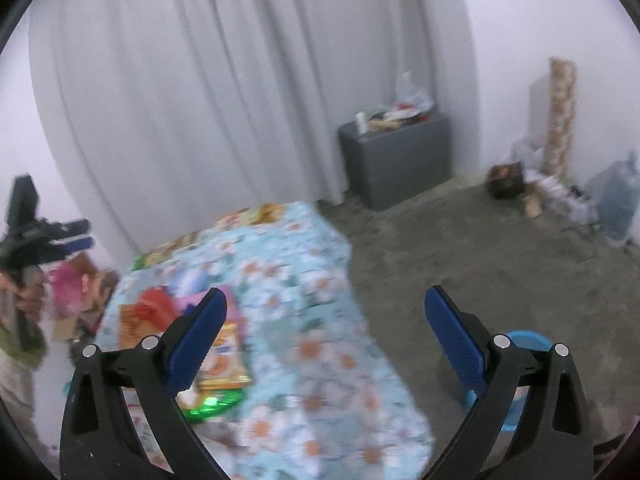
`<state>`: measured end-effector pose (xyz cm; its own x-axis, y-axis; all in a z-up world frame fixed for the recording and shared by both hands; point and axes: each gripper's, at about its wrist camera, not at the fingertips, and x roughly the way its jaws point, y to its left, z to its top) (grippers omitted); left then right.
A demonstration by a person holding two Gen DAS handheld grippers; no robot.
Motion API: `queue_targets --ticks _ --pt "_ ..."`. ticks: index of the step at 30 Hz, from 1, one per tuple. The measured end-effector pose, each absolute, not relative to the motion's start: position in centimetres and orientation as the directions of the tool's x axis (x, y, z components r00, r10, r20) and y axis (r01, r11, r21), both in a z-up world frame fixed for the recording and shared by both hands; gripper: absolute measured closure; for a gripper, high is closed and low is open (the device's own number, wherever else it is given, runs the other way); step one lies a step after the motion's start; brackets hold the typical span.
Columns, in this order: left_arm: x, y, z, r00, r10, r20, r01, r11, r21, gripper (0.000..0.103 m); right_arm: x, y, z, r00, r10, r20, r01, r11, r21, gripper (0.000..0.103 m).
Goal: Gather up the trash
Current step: 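Move both grippers back toward the trash pile on the bedspread, then grasp the red wrapper with the left gripper while the right grasps the white tissue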
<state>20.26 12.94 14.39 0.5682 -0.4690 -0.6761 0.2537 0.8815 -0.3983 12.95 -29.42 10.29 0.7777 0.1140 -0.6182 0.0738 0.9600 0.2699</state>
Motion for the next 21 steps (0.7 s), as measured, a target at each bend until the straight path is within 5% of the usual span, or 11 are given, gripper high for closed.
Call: queue_targets --ticks 13,21 --pt "22.4 16.9 6.9 0.477 -0.549 -0.686 0.179 0.825 -0.535 0.027 14.3 -22.9 6.8 0.635 0.345 -0.691 -0.028 0.904 0.426 0.008" --pt "17.7 12.6 6.9 0.487 -0.548 -0.68 0.383 0.834 -0.397 0.044 16.2 -18.5 4.2 0.537 0.429 -0.727 -0.083 0.884 0.461 0.018"
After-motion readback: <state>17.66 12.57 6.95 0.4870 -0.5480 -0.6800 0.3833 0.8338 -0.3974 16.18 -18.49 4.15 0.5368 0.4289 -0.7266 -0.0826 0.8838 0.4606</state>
